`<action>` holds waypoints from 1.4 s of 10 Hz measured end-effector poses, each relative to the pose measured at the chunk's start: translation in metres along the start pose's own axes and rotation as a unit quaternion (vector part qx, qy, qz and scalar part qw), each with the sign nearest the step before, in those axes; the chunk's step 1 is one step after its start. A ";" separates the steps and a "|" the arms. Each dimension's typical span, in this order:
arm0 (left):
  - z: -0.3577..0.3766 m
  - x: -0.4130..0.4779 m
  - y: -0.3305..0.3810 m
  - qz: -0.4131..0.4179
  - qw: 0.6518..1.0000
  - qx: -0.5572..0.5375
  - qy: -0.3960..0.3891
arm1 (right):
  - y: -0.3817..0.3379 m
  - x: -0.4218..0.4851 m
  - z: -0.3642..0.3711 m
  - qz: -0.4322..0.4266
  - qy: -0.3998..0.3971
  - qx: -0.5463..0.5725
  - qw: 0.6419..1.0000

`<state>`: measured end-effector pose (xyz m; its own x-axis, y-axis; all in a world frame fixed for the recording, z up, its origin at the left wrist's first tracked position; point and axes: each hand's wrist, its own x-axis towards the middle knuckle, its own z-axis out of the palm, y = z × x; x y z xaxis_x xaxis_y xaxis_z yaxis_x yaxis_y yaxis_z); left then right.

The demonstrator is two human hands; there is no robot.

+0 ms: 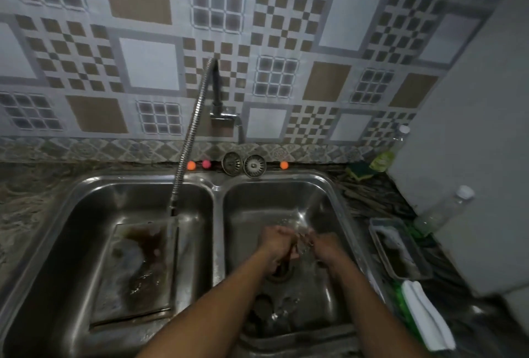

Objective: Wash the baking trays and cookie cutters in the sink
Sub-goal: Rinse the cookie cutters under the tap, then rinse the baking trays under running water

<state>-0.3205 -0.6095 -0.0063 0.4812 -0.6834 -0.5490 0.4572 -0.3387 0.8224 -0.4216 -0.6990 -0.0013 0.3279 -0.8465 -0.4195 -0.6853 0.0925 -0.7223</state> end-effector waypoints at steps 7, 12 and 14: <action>0.067 0.091 -0.132 -0.013 0.959 0.280 -0.044 | 0.152 0.105 0.002 0.085 -0.058 -0.012 0.995; 0.060 0.104 -0.171 -0.057 0.896 0.435 -0.068 | 0.200 0.112 0.033 0.027 -0.119 -0.179 0.976; 0.065 0.097 -0.145 0.007 0.933 0.360 -0.005 | 0.169 0.104 0.017 0.016 -0.077 -0.133 0.988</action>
<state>-0.3889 -0.6687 -0.1692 0.4750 -0.6957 -0.5389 -0.1709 -0.6737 0.7190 -0.4923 -0.7624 -0.1756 0.3844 -0.7538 -0.5329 -0.8370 -0.0411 -0.5456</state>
